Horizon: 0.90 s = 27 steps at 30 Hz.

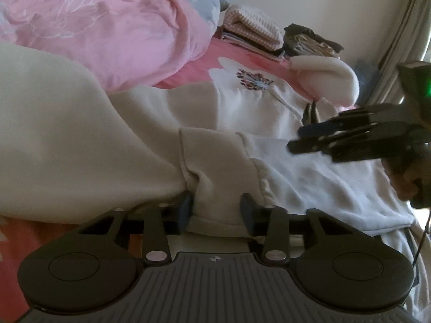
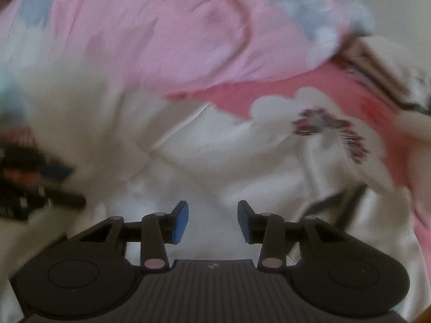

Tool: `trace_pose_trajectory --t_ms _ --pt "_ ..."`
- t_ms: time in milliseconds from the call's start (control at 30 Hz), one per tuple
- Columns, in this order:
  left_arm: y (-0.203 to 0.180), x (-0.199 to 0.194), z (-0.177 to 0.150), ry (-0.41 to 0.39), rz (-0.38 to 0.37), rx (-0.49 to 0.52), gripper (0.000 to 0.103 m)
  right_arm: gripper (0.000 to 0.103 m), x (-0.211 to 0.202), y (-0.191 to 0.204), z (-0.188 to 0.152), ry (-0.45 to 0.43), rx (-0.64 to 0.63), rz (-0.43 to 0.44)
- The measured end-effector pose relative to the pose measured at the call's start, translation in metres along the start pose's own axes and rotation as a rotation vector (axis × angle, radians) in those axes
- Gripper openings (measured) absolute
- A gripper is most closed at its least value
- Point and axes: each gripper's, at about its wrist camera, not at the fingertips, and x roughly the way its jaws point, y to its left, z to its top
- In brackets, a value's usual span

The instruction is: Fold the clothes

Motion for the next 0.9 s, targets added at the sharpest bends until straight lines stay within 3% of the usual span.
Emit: trace_pose_trajectory --t_ms 67,167,267,433,467,767,900 --pt "0.001 0.001 0.000 0.001 0.002 0.001 0.027 0.046 0.013 0.004 0.000 0.039 -0.075 0.012" --pt "0.002 0.002 -0.001 -0.002 0.006 0.009 0.025 0.063 0.025 -0.001 0.001 0.060 -0.086 0.021" --pt "0.000 0.002 -0.002 -0.011 0.013 0.018 0.024 0.063 0.026 -0.008 0.002 0.071 -0.040 0.037" --pt "-0.003 0.002 -0.002 -0.039 0.028 0.034 0.019 0.021 0.016 0.014 -0.001 0.066 -0.102 0.013" --pt "-0.003 0.001 -0.002 -0.048 0.032 0.035 0.018 0.007 0.015 0.020 -0.001 0.059 -0.128 -0.018" --pt "-0.008 0.004 0.005 -0.107 0.049 0.059 0.013 0.002 -0.012 0.024 0.000 -0.049 -0.161 -0.181" --pt "-0.010 0.013 0.010 -0.111 0.050 0.067 0.013 0.002 -0.012 0.014 0.000 -0.049 -0.146 -0.218"
